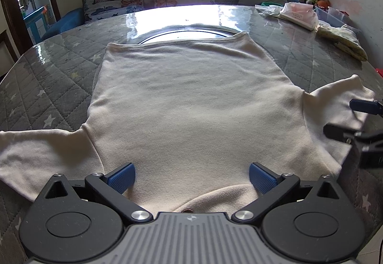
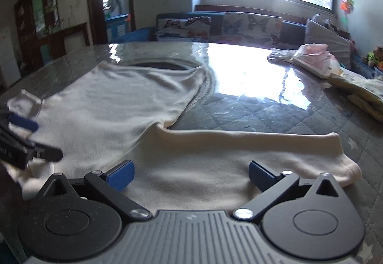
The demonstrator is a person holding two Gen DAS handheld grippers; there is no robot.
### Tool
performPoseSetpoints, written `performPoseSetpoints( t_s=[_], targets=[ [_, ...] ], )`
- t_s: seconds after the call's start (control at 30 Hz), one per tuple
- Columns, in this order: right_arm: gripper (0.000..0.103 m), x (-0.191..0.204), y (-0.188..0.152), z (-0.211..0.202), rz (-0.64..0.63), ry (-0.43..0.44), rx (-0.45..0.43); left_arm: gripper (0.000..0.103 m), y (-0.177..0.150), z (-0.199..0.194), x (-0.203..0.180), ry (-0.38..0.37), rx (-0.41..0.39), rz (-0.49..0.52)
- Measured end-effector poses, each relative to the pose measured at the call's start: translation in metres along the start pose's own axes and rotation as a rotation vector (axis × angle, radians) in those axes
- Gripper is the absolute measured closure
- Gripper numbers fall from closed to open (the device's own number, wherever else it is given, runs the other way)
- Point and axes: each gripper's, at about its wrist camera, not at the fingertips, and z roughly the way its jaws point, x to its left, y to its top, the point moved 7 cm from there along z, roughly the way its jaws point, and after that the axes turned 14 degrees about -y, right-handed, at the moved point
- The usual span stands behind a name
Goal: Fold clothes
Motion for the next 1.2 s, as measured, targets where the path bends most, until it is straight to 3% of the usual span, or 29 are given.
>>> performPoseSetpoints(
  t_s=[0.2,0.4,0.5,0.6,0.83,0.93,1.2],
  targets=[
    [0.012,-0.043,0.013,-0.009,0.044,-0.115,-0.004,0.0,0.004,-0.007,-0.008,-0.059,-0.032,0.032],
    [0.034,-0.106,0.008,-0.003,0.176,-0.271,0.041,0.0,0.006,-0.013,-0.012,-0.09,-0.046,0.046],
    [0.04,-0.136,0.003,0.001,0.228,-0.337,0.068,0.0,0.025,0.002,-0.041,-0.073,-0.029,0.068],
    [0.05,-0.148,0.001,0.007,0.263,-0.339,0.086,0.0,0.025,0.002,-0.041,-0.072,-0.027,0.068],
    [0.089,-0.153,-0.004,0.008,0.305,-0.349,0.094,0.0,0.025,0.005,-0.046,-0.079,-0.016,0.079],
    [0.096,-0.158,-0.002,-0.002,0.337,-0.355,0.062,0.0,0.027,0.007,-0.05,-0.077,-0.011,0.089],
    [0.098,-0.157,0.017,-0.029,0.348,-0.331,-0.021,0.0,0.034,0.015,-0.06,-0.093,-0.007,0.104]
  ],
)
